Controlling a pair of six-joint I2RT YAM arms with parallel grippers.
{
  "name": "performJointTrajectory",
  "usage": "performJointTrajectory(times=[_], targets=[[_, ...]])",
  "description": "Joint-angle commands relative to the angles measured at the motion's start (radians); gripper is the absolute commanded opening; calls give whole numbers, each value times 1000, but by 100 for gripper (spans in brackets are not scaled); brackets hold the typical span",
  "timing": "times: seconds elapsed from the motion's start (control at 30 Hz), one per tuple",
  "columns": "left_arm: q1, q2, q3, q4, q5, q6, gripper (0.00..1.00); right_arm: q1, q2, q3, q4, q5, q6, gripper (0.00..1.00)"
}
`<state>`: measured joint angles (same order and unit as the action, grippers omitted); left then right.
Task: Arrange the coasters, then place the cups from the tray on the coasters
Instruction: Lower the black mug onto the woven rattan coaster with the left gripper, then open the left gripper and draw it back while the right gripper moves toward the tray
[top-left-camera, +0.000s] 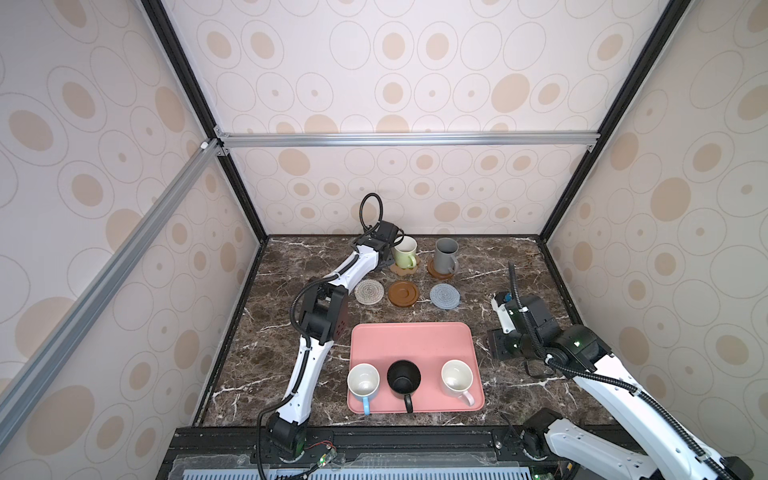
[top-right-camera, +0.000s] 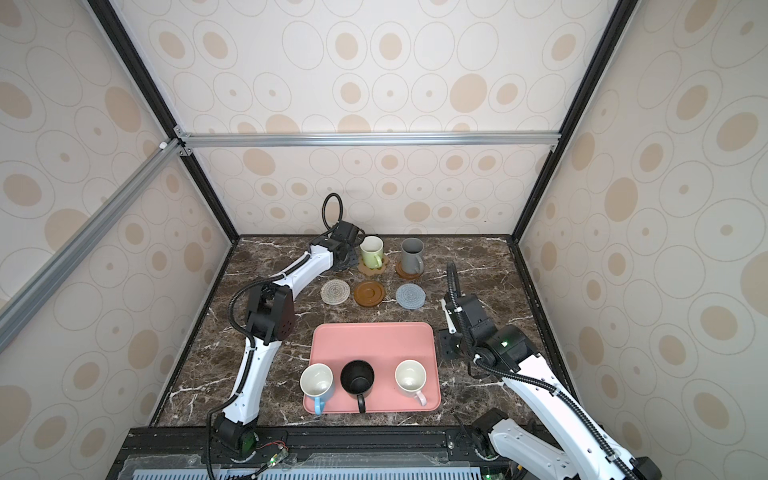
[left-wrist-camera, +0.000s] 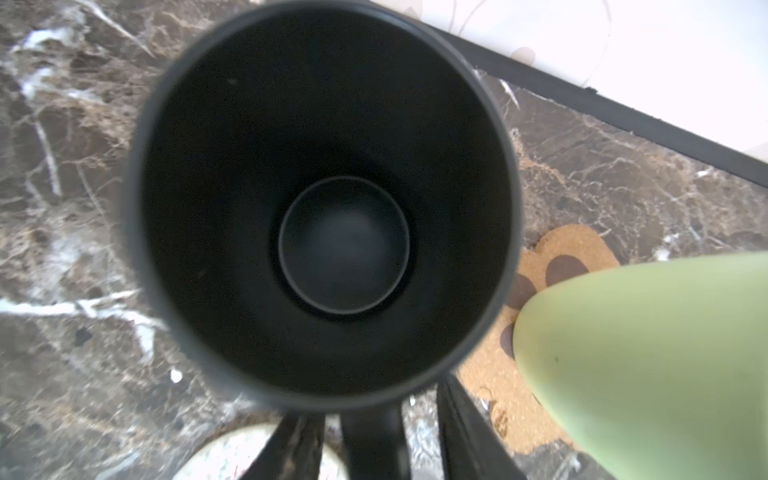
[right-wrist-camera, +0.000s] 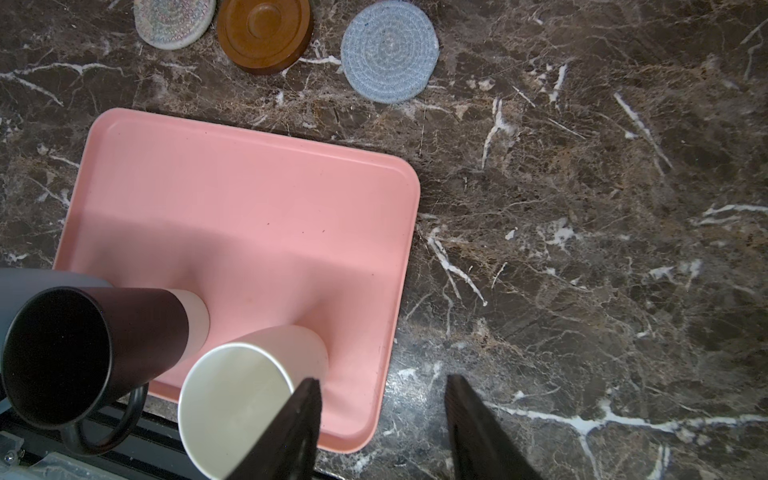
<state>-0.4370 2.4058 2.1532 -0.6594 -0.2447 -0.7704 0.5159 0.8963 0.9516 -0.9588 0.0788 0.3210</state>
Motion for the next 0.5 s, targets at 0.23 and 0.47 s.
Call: performJointTrajectory(times=[0.23, 0.47], targets=[[-24, -332, -373, 208, 42, -1, 50, 4, -10, 16, -54, 0, 59, 52], [-25, -563, -662, 335, 124, 44, 51, 3, -16, 24, -99, -18, 97, 53]])
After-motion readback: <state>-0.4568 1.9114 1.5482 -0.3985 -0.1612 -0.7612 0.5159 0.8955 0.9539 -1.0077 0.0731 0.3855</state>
